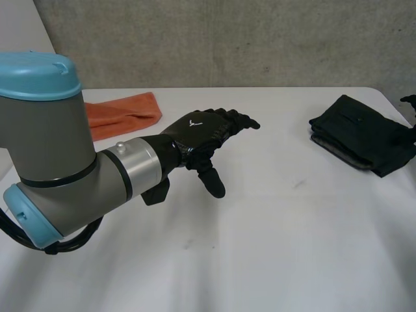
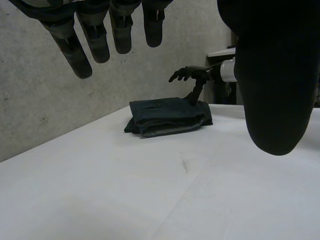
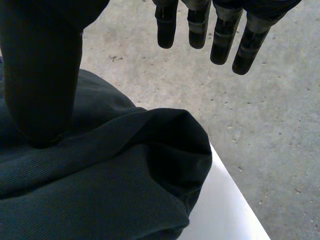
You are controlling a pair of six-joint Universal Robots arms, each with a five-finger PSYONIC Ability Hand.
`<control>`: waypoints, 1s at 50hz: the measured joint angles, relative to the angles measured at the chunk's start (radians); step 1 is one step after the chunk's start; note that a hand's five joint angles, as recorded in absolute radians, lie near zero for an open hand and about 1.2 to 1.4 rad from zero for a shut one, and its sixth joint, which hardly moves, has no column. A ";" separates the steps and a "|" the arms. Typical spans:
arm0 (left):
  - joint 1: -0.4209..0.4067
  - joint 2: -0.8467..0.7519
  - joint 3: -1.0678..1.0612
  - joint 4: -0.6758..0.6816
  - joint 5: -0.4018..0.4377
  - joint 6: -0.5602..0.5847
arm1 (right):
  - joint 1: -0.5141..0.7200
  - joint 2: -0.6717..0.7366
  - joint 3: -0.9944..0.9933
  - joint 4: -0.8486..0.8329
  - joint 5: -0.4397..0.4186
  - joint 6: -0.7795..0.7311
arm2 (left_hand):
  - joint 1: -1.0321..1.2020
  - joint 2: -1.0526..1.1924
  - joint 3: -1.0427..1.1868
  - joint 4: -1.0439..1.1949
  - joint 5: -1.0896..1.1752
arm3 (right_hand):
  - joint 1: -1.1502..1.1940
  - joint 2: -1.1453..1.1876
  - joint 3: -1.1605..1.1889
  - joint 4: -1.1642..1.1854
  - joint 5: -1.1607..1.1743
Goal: Fold the laundry.
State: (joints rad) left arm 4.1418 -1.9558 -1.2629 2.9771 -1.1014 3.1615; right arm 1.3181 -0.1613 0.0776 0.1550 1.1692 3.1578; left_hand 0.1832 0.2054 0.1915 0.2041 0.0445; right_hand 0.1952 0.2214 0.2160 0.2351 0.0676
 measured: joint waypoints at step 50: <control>-0.001 0.034 -0.003 0.004 -0.001 -0.001 | -0.111 -0.420 0.460 0.312 0.023 -0.336 | 0.000 0.000 0.000 0.000 0.000 | 0.009 0.010 0.013 0.006 0.013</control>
State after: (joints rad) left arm 4.1408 -1.9216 -1.2657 2.9816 -1.1028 3.1610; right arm 1.2070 -0.5809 0.5374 0.4666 1.1919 2.8220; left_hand 0.1832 0.2054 0.1916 0.2041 0.0445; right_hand 0.2037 0.2317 0.2287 0.2411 0.0805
